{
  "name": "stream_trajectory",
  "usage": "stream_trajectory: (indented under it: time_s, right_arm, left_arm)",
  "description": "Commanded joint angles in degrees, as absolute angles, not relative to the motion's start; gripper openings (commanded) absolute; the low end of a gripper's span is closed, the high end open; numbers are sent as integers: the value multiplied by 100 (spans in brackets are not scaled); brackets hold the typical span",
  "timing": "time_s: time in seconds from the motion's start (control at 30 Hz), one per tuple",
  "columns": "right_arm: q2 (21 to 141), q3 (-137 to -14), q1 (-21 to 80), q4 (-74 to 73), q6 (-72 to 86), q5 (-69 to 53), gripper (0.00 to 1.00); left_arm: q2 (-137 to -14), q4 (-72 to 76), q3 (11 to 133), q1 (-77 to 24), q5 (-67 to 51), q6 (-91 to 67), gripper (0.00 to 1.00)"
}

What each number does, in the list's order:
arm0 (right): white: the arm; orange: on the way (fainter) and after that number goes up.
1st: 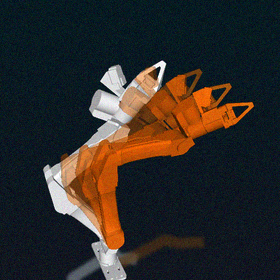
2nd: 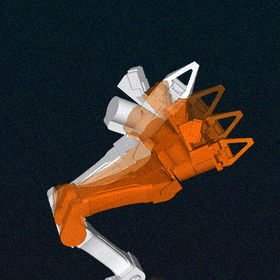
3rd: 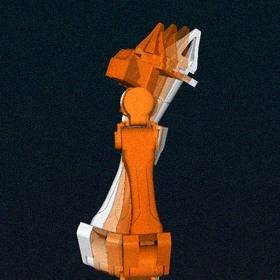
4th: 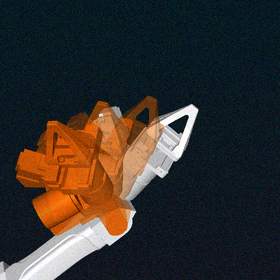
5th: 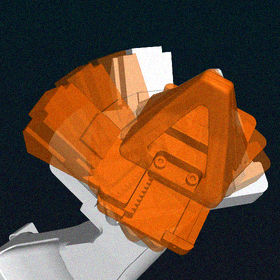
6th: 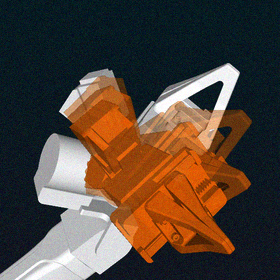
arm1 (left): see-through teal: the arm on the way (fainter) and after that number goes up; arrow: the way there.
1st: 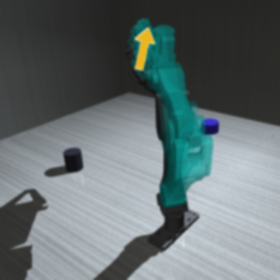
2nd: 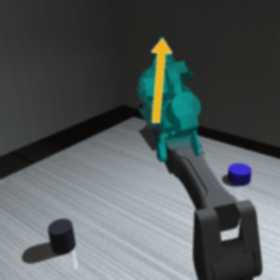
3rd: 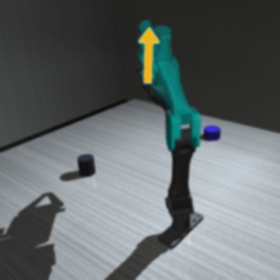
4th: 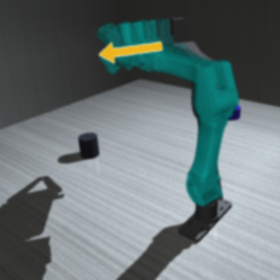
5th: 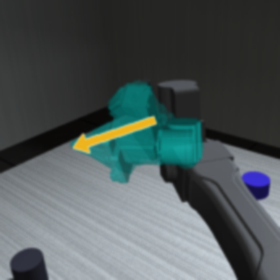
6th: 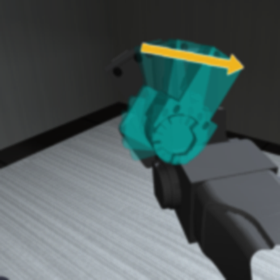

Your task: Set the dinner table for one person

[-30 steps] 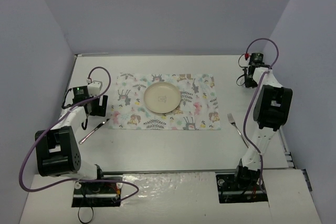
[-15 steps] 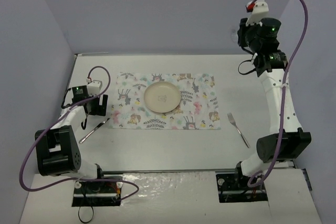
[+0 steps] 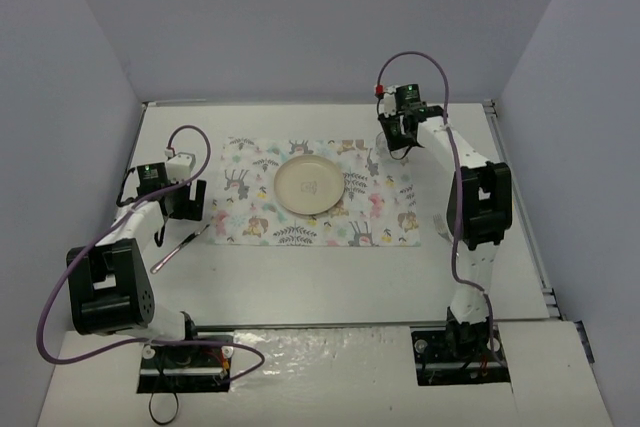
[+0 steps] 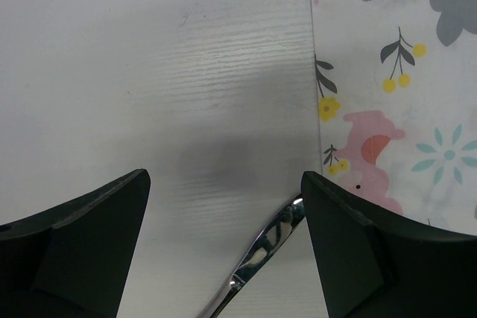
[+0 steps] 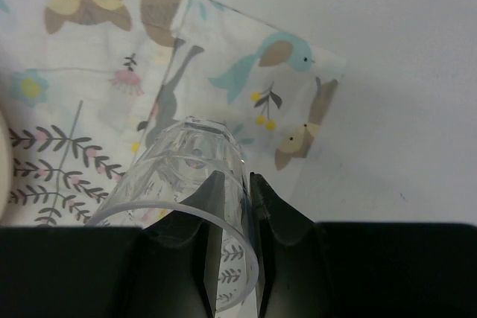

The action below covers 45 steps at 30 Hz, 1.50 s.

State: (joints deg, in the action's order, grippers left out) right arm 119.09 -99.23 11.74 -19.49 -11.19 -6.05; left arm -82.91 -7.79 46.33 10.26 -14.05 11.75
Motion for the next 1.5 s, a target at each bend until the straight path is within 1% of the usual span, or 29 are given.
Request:
stream_trajectory:
  time_s: [0.0, 0.5, 0.8, 0.83, 0.87, 0.9, 0.93, 0.97, 1.0, 1.13, 1.27, 1.47]
  right_arm:
    - [11818, -10441, 1448, -1758, -1331, -324, 0]
    - [12555, -10439, 1476, -1781, -1585, 602, 0]
    - [12665, -10371, 1345, -1820, -1618, 607, 0]
    - [12695, -10377, 1339, -1844, -1642, 625, 16]
    - [12720, -10380, 1333, -1857, -1643, 671, 36]
    - [12741, -10380, 1328, -1863, -1628, 738, 59]
    - [12738, -10399, 1318, -1870, -1633, 746, 66]
    - [12730, -10421, 1307, -1877, -1640, 747, 72]
    - [12723, -10432, 1301, -1885, -1631, 747, 75]
    - [12557, -10563, 1293, -1935, -1590, 737, 81]
    - [12258, -10730, 1310, -2007, -1547, 676, 83]
    - [11716, -11333, 1327, -2198, -1522, 678, 83]
  left_arm:
    - [-8274, -717, 4824, 1081, -1602, 1187, 80]
    - [-8402, -759, 4901, 1084, -1825, 1236, 80]
    - [-8393, -756, 4887, 1090, -1855, 1248, 80]
    - [-8387, -762, 4887, 1090, -1861, 1248, 80]
    - [-8382, -765, 4884, 1090, -1866, 1251, 80]
    - [-8377, -765, 4879, 1090, -1871, 1256, 80]
    - [-8376, -765, 4878, 1090, -1875, 1257, 80]
    - [-8376, -765, 4878, 1090, -1879, 1257, 80]
    - [-8380, -765, 4878, 1090, -1881, 1257, 80]
    - [-8397, -768, 4897, 1090, -1879, 1267, 80]
    - [-8411, -773, 4913, 1090, -1872, 1266, 80]
    - [-8411, -781, 4938, 1090, -1847, 1274, 80]
